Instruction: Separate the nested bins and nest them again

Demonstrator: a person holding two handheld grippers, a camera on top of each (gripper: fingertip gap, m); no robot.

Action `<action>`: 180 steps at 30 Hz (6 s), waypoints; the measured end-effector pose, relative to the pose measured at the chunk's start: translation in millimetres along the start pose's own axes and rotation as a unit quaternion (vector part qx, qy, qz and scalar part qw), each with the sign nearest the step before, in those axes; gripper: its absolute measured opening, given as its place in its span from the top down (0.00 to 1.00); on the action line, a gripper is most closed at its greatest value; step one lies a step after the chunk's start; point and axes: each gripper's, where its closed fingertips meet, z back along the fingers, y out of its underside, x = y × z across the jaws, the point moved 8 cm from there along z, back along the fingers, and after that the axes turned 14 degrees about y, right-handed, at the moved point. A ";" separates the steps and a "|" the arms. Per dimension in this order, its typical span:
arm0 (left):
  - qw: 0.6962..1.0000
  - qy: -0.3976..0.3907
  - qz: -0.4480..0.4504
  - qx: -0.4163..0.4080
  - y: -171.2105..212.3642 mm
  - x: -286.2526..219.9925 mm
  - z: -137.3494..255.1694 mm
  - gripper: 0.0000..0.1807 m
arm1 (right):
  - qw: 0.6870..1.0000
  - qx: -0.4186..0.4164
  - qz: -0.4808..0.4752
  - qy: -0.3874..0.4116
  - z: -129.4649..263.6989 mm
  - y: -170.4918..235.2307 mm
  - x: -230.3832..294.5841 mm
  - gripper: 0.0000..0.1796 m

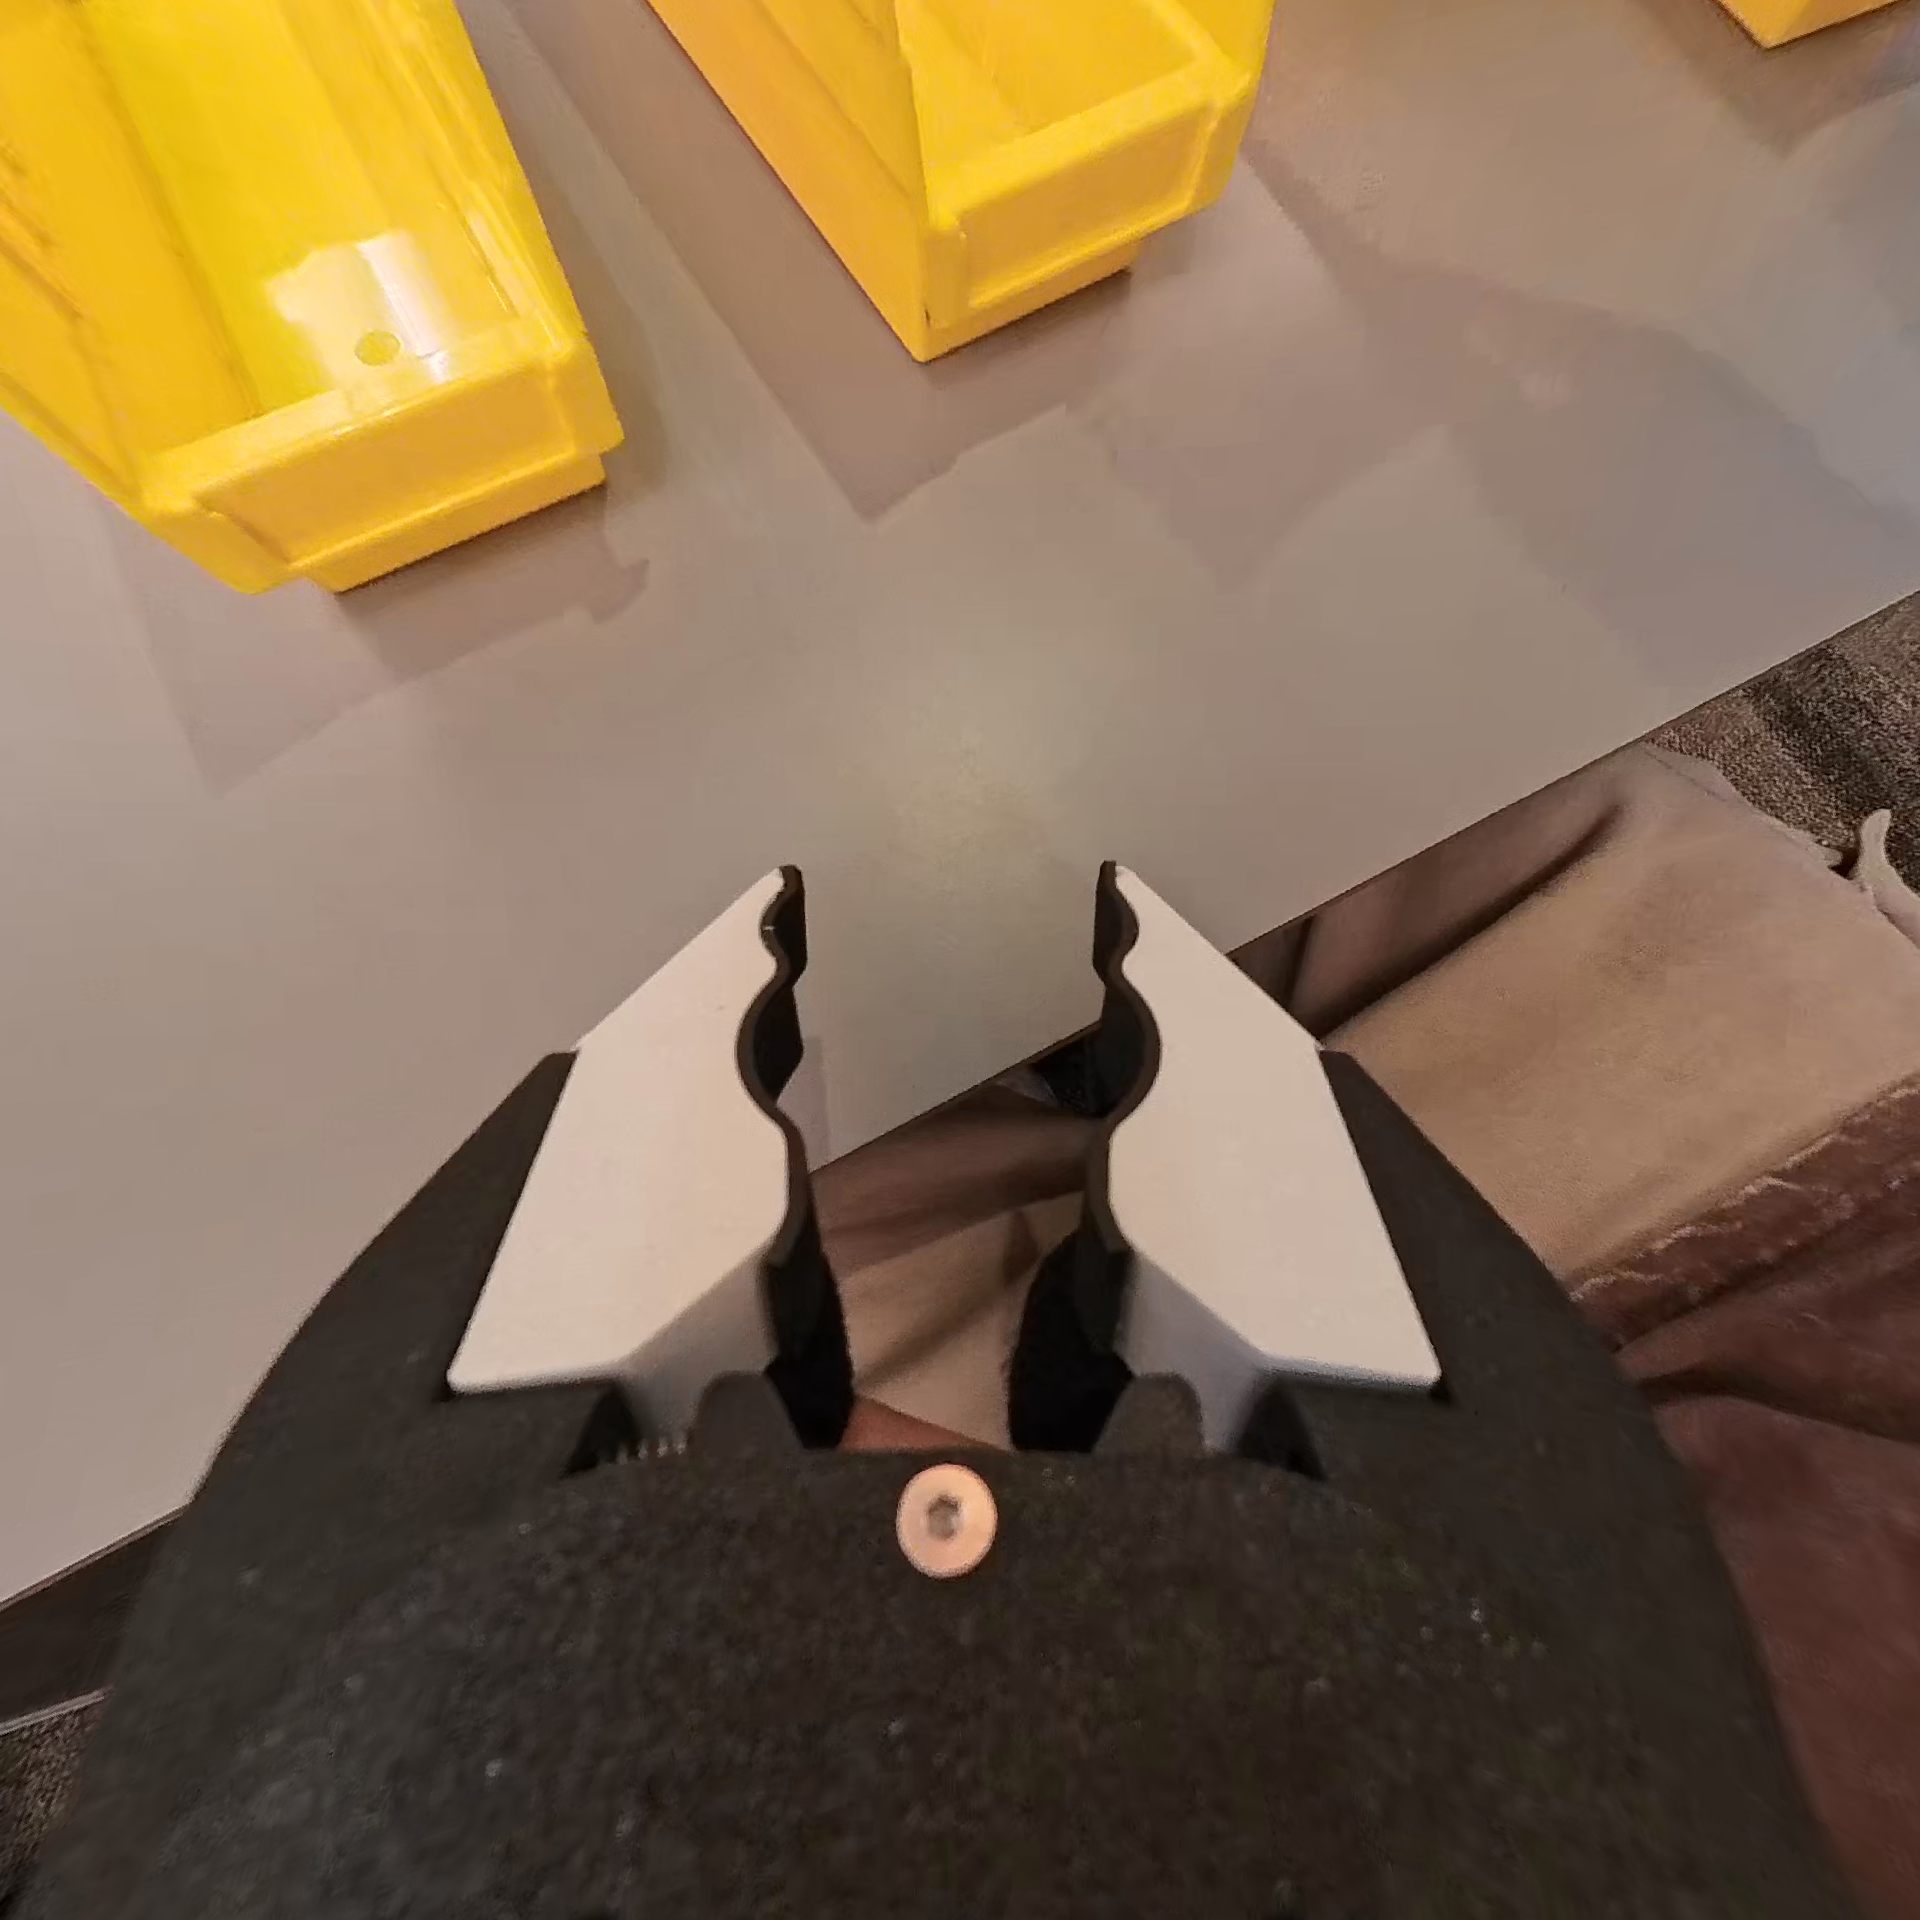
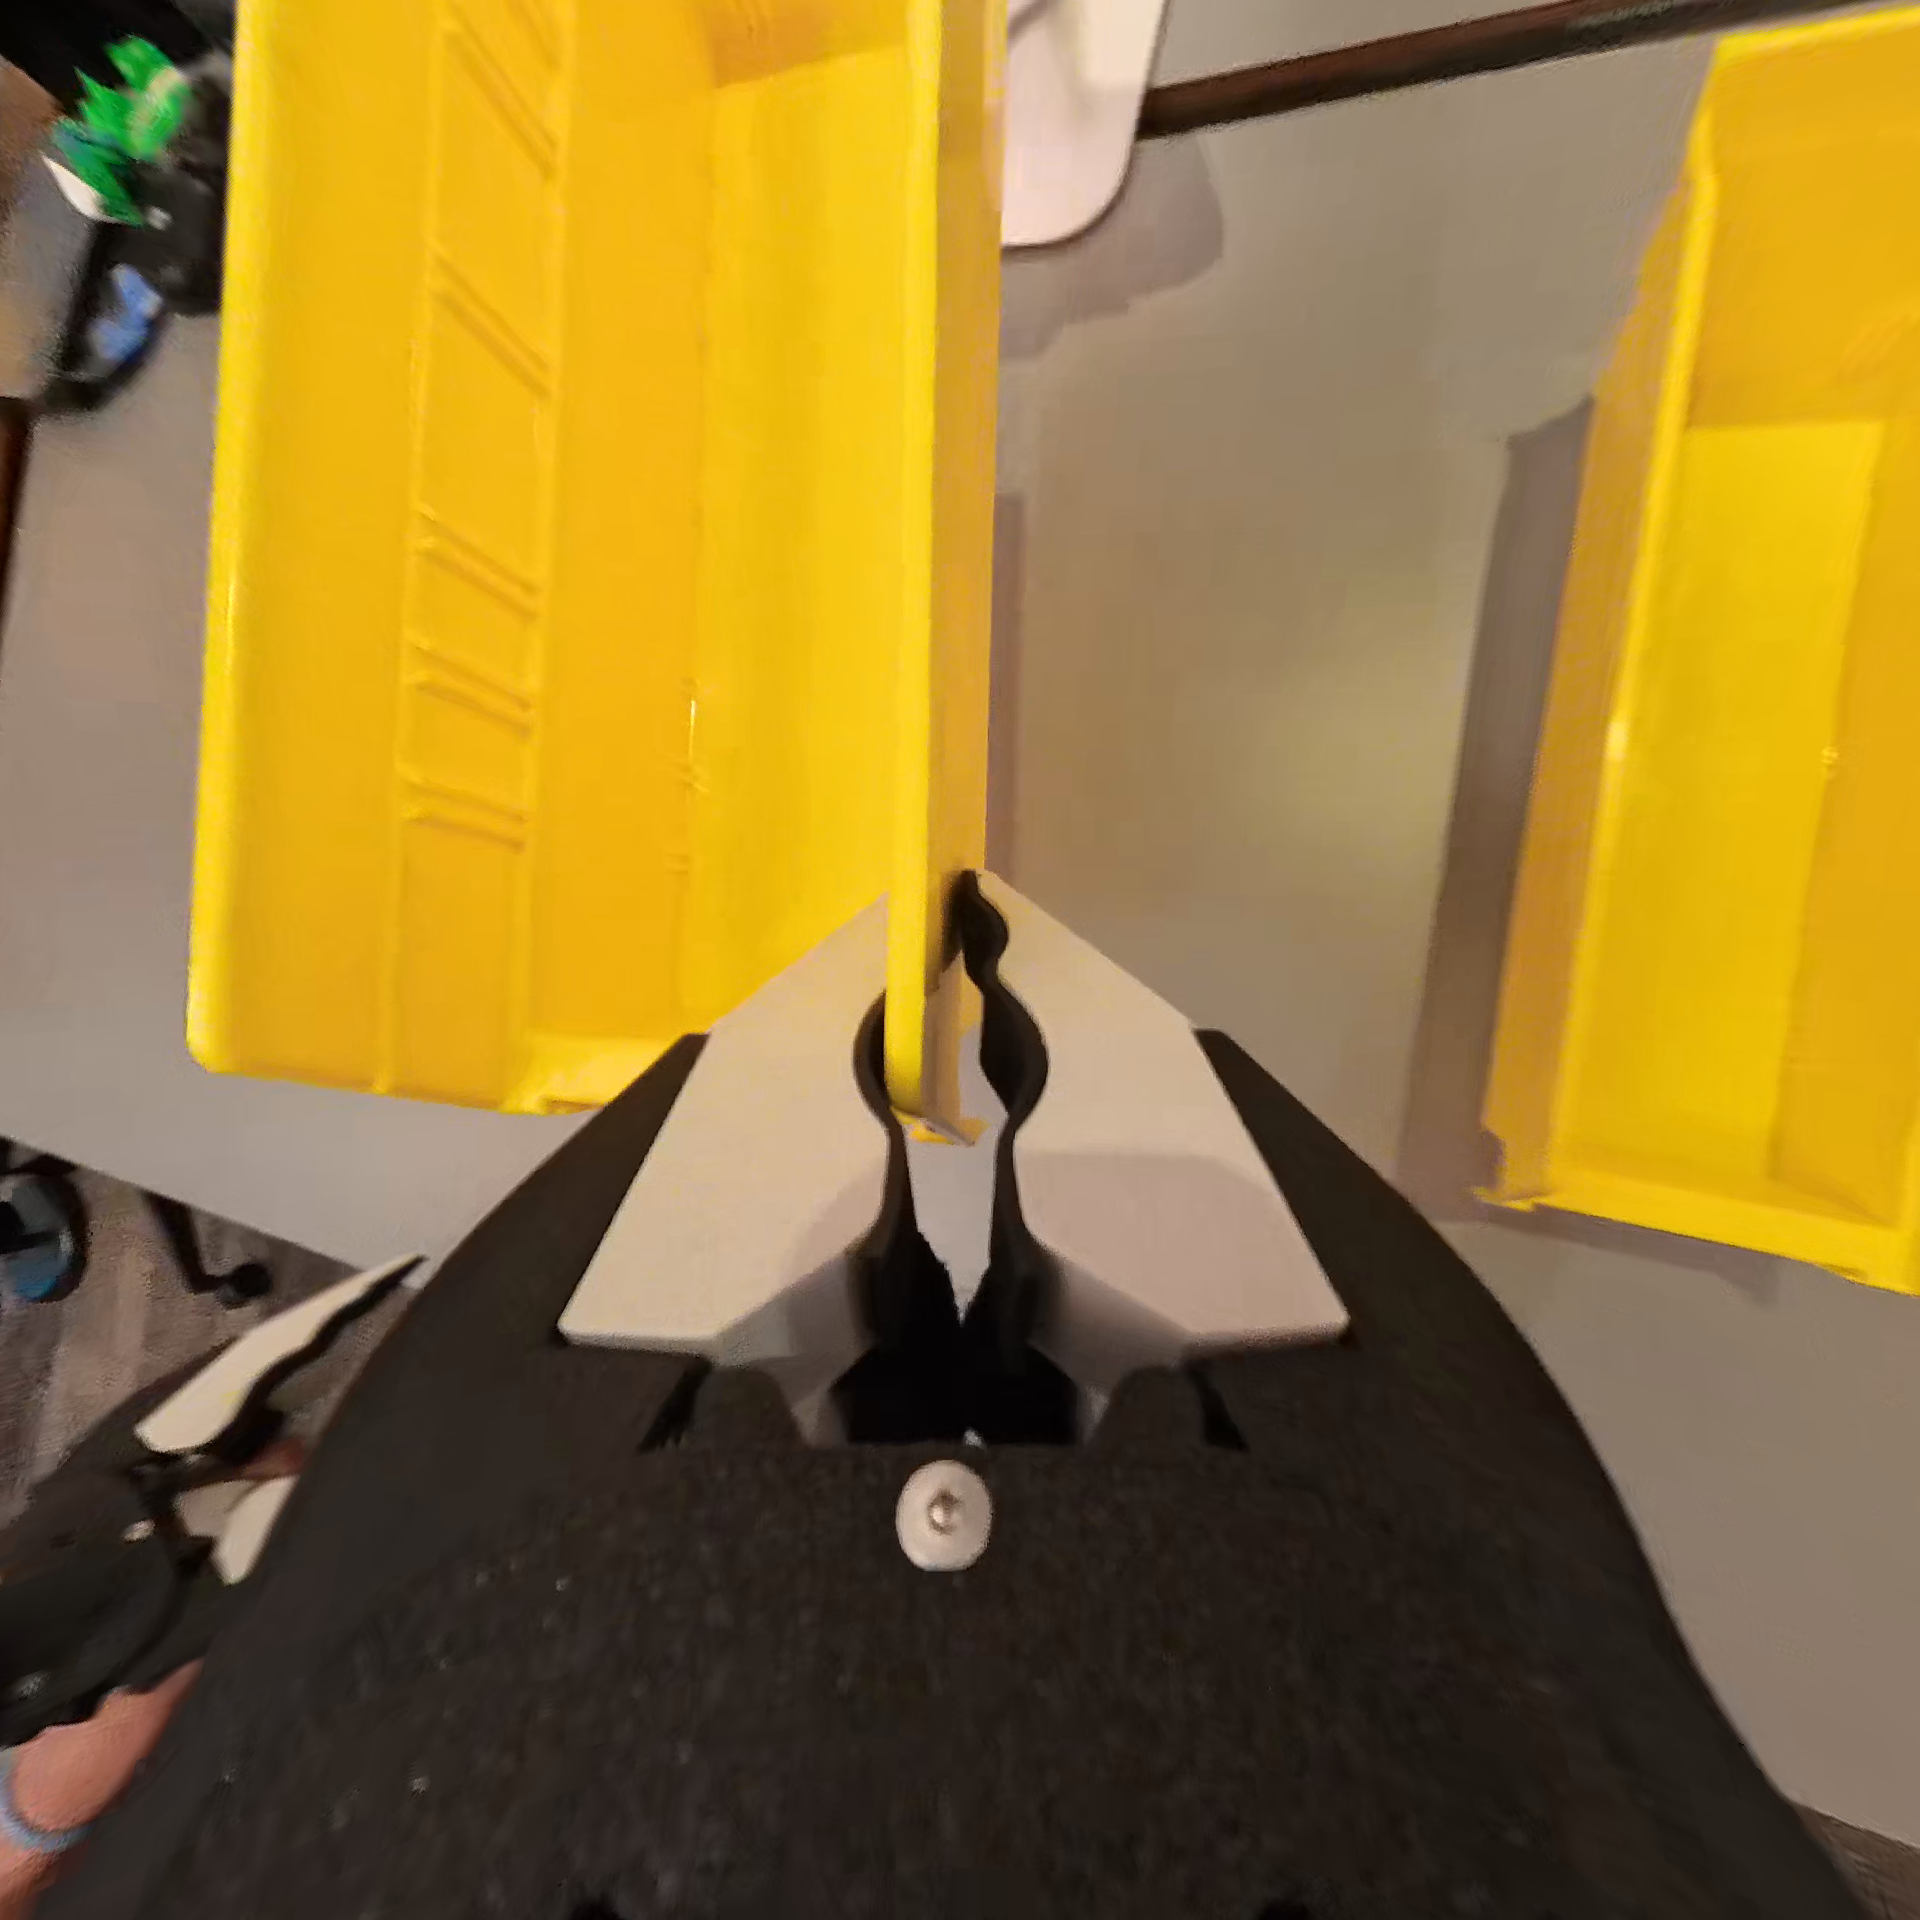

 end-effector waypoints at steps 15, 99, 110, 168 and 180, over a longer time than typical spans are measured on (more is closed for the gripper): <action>1.000 0.008 -0.004 -0.009 0.3 -3.8 4.7 0.71 | 0.999 0.028 -0.041 0.006 -42.5 31.2 97.1 0.99; 1.000 0.015 -0.005 0.022 4.7 1.8 -3.9 0.72 | 0.986 0.098 0.063 0.123 -163.0 -96.7 118.2 0.98; 0.999 0.024 -0.003 0.027 5.6 0.9 -5.5 0.72 | 0.947 0.199 0.162 0.196 -184.2 -49.3 103.9 0.75; 0.893 -0.151 0.280 0.319 -214.5 223.2 -114.6 0.43 | 0.977 -0.101 0.148 -0.114 2.0 263.9 32.2 0.57; 0.928 -0.132 0.277 0.210 -325.7 157.0 -34.7 0.49 | 0.955 -0.232 0.085 -0.166 35.2 228.1 16.7 0.58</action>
